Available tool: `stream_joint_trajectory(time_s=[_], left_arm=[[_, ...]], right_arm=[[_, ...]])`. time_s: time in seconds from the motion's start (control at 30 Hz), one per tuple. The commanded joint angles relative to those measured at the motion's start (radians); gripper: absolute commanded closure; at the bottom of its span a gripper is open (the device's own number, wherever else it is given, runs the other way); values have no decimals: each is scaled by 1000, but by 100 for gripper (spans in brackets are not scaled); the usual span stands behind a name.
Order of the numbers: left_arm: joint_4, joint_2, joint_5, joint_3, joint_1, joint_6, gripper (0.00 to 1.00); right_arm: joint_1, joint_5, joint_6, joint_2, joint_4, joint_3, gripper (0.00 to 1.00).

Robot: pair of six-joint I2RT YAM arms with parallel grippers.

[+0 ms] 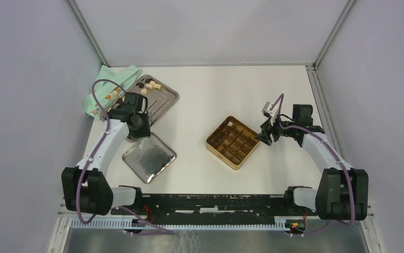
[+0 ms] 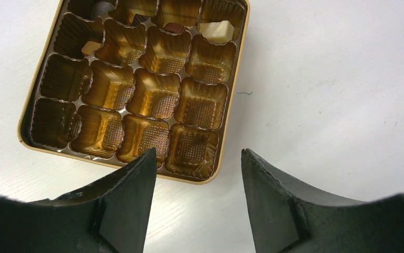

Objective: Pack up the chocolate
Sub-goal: Pick up the fake chocolate from the plate, then place the fake chocolate in the packing box.

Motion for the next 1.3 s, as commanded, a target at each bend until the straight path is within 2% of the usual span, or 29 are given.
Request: stream_joint_trajectory(time_s=[0.0,0.07,0.27,0.33,0.47,0.7,0.83,1.0,1.27], left_arm=[[30,-99,90,21,2,22,98],[30,-134,115,17,0,16,98],[86,-267,377,-18,-44,-34,98],[138,-320,448,-49,-103,-85,98],[235,-403,460,-96,-293,-215,98],[393,-410,352,-143,-629,-366,98],[406,-361,233,-128,-756,-379,98],[402,-269,139,-103,-844,-369,98],[361,-120,48,-36,-882,-323,98]], right_arm=[[-4,-12,-14,-1,1,39,34],[-3,-9,-15,-2,1,38,35],[-4,-6,-20,0,-1,39,35],[-4,-4,-24,-2,-2,39,34],[-4,-4,-27,-4,-4,40,35],[-4,1,-30,-1,-5,41,34],[-4,4,-32,3,-5,39,35],[-4,5,-33,6,-6,39,34],[-4,5,-35,7,-7,39,34]])
